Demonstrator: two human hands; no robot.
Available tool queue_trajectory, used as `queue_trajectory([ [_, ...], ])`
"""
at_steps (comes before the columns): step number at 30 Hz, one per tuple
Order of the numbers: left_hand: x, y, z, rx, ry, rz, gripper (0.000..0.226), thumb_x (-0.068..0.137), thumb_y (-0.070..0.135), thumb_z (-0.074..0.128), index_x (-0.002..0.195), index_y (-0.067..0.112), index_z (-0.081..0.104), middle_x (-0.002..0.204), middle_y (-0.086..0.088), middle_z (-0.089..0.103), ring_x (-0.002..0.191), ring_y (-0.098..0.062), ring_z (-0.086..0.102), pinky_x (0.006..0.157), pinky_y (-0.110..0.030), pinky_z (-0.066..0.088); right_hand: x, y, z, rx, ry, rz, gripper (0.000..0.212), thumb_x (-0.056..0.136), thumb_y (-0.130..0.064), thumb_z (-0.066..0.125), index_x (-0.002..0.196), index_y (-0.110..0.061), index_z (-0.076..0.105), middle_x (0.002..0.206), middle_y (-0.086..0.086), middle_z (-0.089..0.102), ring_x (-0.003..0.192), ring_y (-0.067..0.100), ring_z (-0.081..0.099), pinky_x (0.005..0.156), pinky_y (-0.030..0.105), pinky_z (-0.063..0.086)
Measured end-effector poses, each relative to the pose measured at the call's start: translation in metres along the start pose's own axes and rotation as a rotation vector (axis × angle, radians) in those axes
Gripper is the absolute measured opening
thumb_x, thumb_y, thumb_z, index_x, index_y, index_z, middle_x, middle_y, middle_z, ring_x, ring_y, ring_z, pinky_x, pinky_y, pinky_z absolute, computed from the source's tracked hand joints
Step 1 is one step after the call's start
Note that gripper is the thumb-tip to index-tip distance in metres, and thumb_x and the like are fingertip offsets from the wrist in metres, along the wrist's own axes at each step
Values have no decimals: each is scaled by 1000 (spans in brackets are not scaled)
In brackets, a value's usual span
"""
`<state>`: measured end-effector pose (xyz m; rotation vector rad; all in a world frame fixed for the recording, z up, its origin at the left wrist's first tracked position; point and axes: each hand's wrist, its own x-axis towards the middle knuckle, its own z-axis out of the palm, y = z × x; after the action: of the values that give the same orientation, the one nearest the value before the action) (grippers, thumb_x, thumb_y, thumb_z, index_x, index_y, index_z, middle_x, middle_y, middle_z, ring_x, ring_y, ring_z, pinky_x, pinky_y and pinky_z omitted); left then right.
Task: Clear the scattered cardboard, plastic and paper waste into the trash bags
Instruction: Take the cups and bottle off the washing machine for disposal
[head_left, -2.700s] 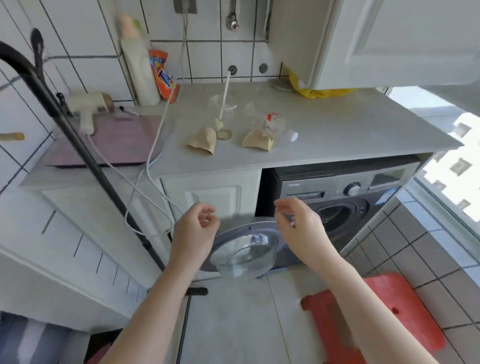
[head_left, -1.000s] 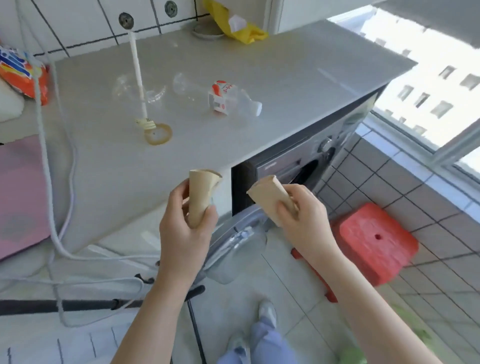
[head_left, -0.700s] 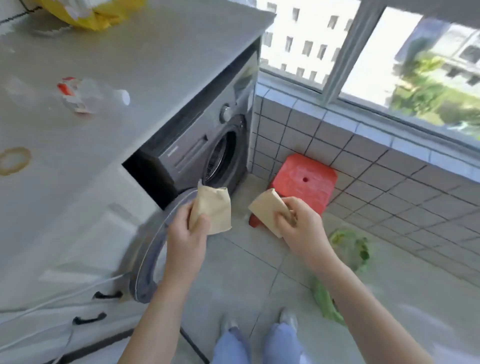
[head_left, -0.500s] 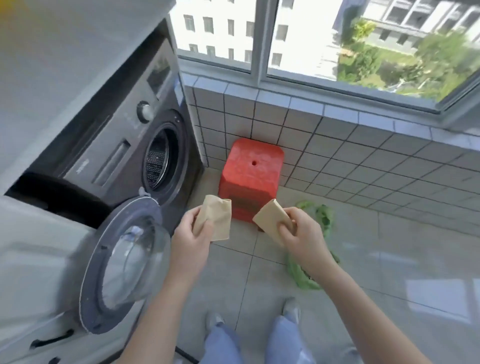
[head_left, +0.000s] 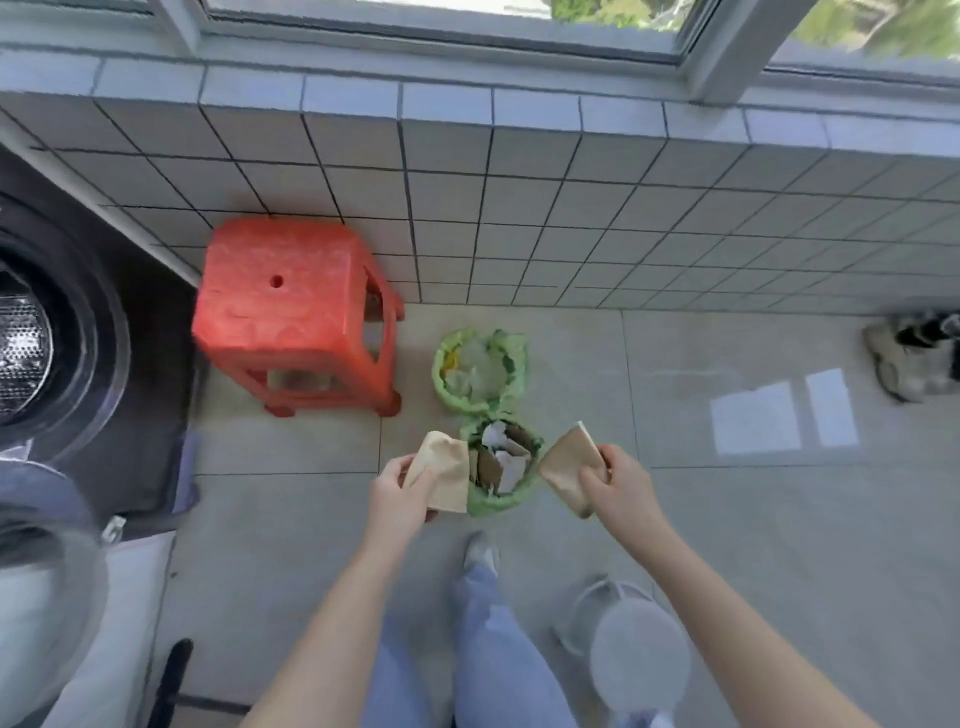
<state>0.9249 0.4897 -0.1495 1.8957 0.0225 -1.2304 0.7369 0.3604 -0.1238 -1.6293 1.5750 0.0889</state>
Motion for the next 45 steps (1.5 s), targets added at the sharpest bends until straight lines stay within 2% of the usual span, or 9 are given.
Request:
queue_trajectory([
  [6,90,-58,63,240,-76,-153,35,75,28,65,105,12,58,92,-9,62,76,-26,59,67,-40,55,85,71,38,139,-74,238,11,82,0,48,78,-7,56,63,3,54,57,21,53,46,23,40],
  [9,146,-96,87,362,-88,-161,24,84,15,60,107,8,60,94,-13,63,75,-27,57,64,-37,50,132,108,77,160,-96,332,9,82,-3,48,79,-8,56,66,9,59,65,31,60,53,32,42],
  [12,201,-129,109,453,-88,-152,19,84,9,57,103,11,58,95,-12,63,80,-28,58,75,-41,51,173,142,117,151,-134,388,5,85,-4,46,83,-6,51,61,4,54,55,20,52,45,23,37],
  [18,295,-193,146,659,-66,-86,34,86,12,56,120,5,56,114,-15,65,104,-34,59,80,-34,43,248,203,199,52,-193,430,24,88,-13,49,108,-2,56,98,14,62,89,30,56,66,30,39],
  [24,355,-241,164,688,-8,-185,28,83,14,56,110,7,58,107,-19,67,94,-39,64,79,-38,51,301,232,256,-14,-255,393,17,89,-12,48,99,-5,59,90,12,61,81,30,54,52,27,35],
  [27,369,-252,169,719,10,-193,35,87,15,55,120,5,55,117,-19,63,106,-37,59,85,-35,44,315,241,273,-60,-277,349,22,87,-11,47,102,-6,63,95,15,66,91,35,59,64,28,42],
  [30,376,-258,173,679,-50,-205,51,88,20,57,135,11,42,123,-16,60,110,-35,57,89,-34,43,325,246,285,-126,-336,306,17,86,-8,45,78,-15,58,77,7,60,86,34,54,66,27,38],
  [36,387,-270,167,653,-182,-237,81,73,30,62,145,29,25,125,-11,58,105,-37,58,87,-49,52,330,244,292,-135,-350,211,46,84,-4,46,127,-16,56,123,12,60,115,30,53,84,25,42],
  [45,372,-251,148,827,-147,-120,70,81,24,64,143,14,35,134,-10,52,120,-28,51,96,-34,40,320,239,277,-107,-229,223,44,86,-6,48,129,-14,50,132,4,52,115,26,51,82,26,42],
])
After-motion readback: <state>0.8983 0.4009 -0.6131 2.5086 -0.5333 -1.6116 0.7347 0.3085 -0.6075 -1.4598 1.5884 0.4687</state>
